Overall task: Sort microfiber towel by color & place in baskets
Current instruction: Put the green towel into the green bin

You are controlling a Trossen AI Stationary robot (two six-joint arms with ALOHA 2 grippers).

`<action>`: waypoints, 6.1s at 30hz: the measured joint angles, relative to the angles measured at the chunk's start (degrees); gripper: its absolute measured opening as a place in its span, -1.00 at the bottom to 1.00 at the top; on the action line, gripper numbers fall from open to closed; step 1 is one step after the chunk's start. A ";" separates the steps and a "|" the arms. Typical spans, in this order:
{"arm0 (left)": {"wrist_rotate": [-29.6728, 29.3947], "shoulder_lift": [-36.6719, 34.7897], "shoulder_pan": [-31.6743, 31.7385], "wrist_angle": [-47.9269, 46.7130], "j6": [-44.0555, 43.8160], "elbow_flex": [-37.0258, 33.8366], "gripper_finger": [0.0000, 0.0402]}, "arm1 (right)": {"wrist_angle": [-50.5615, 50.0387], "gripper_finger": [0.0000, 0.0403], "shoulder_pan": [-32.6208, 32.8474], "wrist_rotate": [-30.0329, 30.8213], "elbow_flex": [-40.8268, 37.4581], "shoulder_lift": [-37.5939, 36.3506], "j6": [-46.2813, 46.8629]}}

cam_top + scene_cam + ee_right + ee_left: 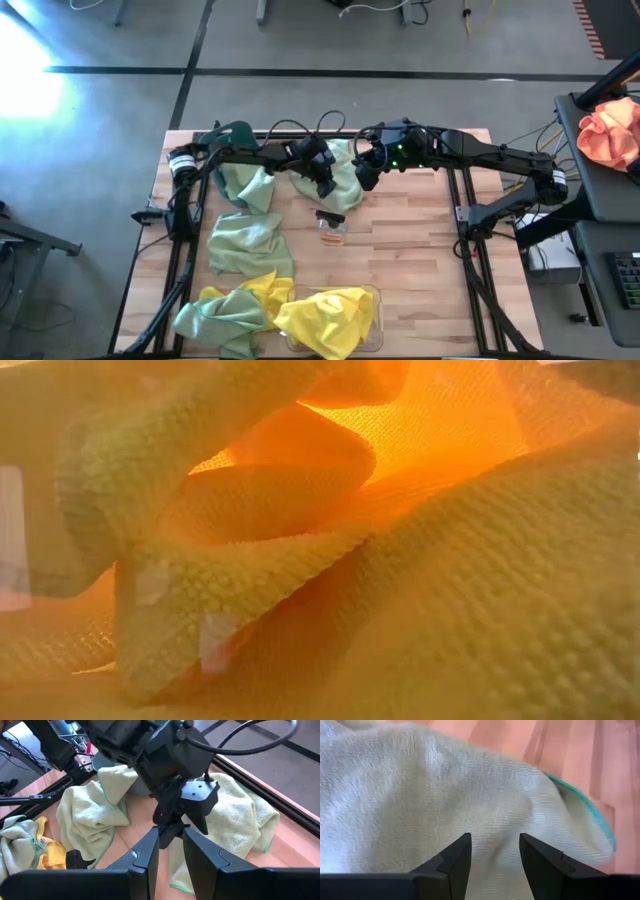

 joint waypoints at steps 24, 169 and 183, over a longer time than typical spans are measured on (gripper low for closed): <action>-7.67 7.85 -0.79 -13.14 7.14 8.79 -0.35 | -0.07 -0.59 0.00 0.02 0.00 -0.02 -0.03; -38.09 -49.89 0.13 -67.39 -15.80 0.89 -0.45 | -2.50 -0.59 0.01 4.61 -2.31 -0.02 -2.08; -21.95 -50.09 -12.93 -67.51 -28.79 -0.98 -0.44 | -2.58 -0.59 0.00 4.56 -4.98 -0.02 -2.74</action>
